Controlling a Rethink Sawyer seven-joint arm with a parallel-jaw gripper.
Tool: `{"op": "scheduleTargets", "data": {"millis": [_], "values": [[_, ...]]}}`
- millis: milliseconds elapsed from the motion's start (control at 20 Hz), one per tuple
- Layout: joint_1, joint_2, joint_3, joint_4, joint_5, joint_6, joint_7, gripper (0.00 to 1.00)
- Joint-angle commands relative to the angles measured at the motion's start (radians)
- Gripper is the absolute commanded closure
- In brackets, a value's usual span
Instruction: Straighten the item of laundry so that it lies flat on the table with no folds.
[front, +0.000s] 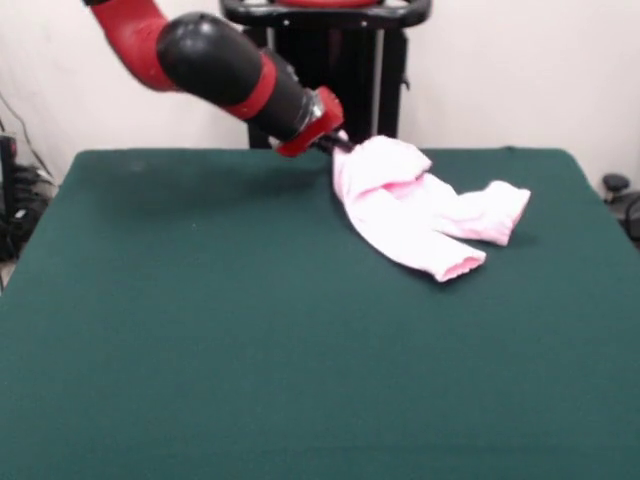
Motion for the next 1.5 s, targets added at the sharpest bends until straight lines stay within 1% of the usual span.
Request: {"op": "scheduleTargets", "data": {"millis": [50, 250, 450, 550, 850, 1000, 1250, 1500], "values": [[-0.023, 0.068, 0.072, -0.26, -0.142, 0.045, -0.174, 1.0], [-0.053, 0.061, 0.083, -0.307, -0.207, 0.087, -0.166, 1.0], [-0.09, 0.075, 0.104, -0.346, -0.254, 0.123, -0.173, 1.0], [-0.101, 0.069, 0.114, -0.358, -0.282, 0.122, -0.159, 1.0], [-0.103, 0.025, 0.118, -0.38, -0.362, 0.059, -0.092, 1.0], [-0.103, 0.007, 0.118, -0.382, -0.402, -0.003, -0.058, 1.0], [-0.083, -0.046, 0.107, -0.359, -0.457, -0.126, 0.053, 1.0], [-0.076, -0.072, 0.113, -0.363, -0.484, -0.142, 0.082, 1.0]]}}
